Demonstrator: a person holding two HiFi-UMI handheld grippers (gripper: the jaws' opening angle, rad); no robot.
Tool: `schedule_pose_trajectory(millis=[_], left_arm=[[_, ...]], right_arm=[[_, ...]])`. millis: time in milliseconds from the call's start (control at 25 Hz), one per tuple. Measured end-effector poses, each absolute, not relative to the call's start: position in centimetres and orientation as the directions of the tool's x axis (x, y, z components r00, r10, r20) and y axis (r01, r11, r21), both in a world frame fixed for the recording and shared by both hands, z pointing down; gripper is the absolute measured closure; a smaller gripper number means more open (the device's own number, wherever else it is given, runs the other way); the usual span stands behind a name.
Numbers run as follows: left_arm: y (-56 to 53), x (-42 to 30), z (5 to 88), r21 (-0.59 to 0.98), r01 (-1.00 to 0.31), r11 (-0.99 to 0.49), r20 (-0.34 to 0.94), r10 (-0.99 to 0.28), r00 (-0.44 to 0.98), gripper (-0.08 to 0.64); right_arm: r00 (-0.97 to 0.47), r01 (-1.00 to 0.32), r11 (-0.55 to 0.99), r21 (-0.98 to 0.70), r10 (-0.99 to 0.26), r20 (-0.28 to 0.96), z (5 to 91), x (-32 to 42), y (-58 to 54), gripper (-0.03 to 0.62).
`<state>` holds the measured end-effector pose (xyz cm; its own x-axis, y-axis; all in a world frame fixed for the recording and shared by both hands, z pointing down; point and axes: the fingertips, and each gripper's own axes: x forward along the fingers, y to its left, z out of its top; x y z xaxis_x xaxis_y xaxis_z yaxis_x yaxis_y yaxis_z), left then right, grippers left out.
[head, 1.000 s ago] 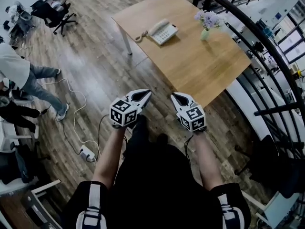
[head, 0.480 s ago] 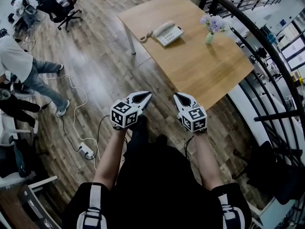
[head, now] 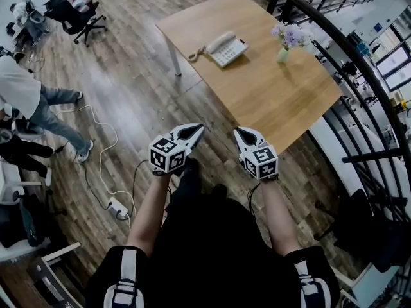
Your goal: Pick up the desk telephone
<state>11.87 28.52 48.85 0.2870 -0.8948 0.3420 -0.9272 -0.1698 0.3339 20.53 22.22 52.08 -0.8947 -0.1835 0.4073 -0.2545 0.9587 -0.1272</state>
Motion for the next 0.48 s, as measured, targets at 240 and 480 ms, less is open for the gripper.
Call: schedule_pose_trajectory(millis=[240, 480], left_arm=[[27.4, 9.2, 49.0, 0.351, -0.918, -0.182, 0.346, -0.887, 0.308, 0.538], [26.0, 6.2, 49.3, 0.362, -0.912, -0.192, 0.347, -0.881, 0.323, 0.538]], right_arm=[[-0.881, -0.256, 0.959, -0.122, -0.179, 0.438, 52.9, 18.4, 22.8, 0.566], [-0.867, -0.27, 0.952, -0.144, -0.176, 0.466, 54.3, 15.8, 22.4, 0.566]])
